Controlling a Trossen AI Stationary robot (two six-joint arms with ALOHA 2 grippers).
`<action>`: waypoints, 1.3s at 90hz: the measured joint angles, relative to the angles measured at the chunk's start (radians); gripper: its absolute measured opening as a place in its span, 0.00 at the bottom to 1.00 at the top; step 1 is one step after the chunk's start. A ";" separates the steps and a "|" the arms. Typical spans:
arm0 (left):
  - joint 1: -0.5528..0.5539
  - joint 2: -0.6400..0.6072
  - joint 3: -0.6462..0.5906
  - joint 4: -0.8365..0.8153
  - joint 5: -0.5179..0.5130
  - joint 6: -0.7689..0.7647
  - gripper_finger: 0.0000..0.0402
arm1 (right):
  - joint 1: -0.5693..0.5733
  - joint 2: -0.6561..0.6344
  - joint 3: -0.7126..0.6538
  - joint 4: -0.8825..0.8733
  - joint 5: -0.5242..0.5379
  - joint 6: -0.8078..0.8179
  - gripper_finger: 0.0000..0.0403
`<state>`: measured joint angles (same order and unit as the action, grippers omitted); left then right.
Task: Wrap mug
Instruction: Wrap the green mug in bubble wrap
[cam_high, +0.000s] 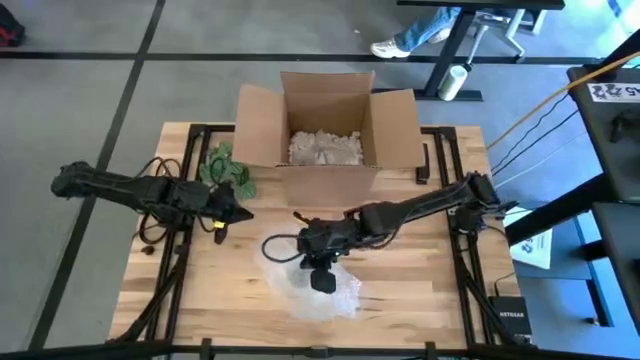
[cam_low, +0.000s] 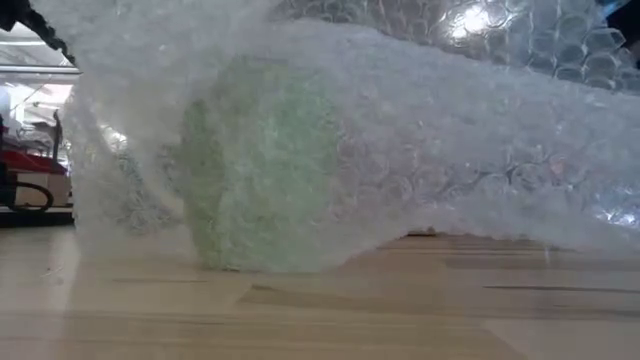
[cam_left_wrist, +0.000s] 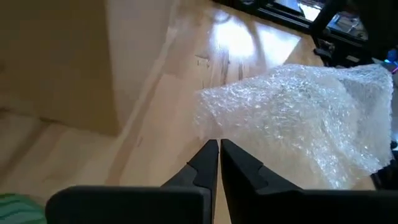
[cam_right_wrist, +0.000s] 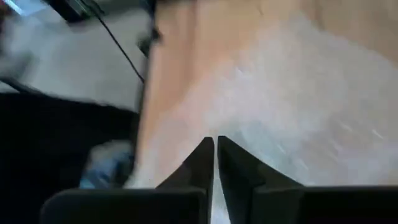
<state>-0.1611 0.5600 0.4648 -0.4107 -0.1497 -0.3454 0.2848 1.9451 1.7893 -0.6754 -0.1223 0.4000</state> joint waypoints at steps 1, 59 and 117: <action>0.000 -0.004 0.000 -0.006 0.000 -0.004 0.00 | -0.001 0.008 0.016 -0.016 0.001 -0.003 0.01; -0.242 -0.028 0.000 0.064 -0.048 -0.097 0.00 | -0.004 0.348 0.375 -0.352 -0.072 0.040 0.00; -0.592 0.514 0.000 0.434 -0.285 -0.268 0.00 | -0.019 0.448 0.378 -0.339 -0.144 0.013 0.00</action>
<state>-0.7536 1.0739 0.4648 0.0235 -0.4345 -0.6134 0.2657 2.3930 2.1675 -1.0140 -0.2666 0.4133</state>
